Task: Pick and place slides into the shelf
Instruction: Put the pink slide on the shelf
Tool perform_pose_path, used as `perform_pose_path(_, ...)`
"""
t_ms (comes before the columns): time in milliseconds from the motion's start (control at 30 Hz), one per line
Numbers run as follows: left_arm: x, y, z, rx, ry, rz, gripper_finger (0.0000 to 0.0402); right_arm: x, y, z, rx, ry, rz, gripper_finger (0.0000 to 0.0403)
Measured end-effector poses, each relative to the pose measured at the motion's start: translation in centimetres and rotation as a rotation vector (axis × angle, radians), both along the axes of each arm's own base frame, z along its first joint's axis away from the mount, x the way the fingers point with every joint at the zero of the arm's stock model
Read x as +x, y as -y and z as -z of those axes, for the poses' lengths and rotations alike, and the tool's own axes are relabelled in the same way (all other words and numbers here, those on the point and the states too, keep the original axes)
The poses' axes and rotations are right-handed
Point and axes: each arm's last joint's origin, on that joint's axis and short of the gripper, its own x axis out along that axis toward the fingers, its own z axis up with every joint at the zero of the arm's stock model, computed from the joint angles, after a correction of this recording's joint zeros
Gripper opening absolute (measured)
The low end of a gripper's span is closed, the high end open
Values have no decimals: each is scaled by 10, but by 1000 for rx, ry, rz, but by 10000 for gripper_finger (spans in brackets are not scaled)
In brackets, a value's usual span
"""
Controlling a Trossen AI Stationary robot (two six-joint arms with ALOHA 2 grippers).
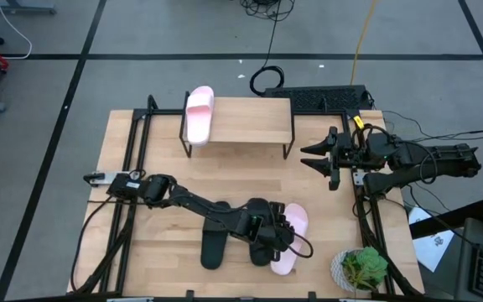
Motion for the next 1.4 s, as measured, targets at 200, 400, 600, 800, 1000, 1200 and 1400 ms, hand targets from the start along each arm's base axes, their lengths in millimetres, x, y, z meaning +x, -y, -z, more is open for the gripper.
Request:
perform_pose_path(200, -1, 4, 14, 25, -28, -21, 186, 0, 0, 0, 0, 2, 0, 155)
perform_pose_path(400, 2, -5, 13, 64, -11, -88, 186, 0, 0, -1, 0, 7, 0, 155)
perform_pose_path(600, 5, -10, 18, 56, -20, -88, 186, 0, 0, -1, 0, 7, 0, 155)
perform_pose_path(800, 5, -7, 25, 74, -21, -91, 186, 0, 0, -1, -3, 7, 0, 155)
perform_pose_path(1000, 5, -7, 24, 116, -7, -115, 151, 0, 0, -1, -4, 7, 0, 155)
perform_pose_path(1200, 7, -8, 23, 110, 8, -87, 47, 0, 0, -1, -7, 6, -1, 155)
perform_pose_path(1400, 7, -8, 20, 108, 22, -105, 8, 0, 0, -1, -7, 6, 0, 155)
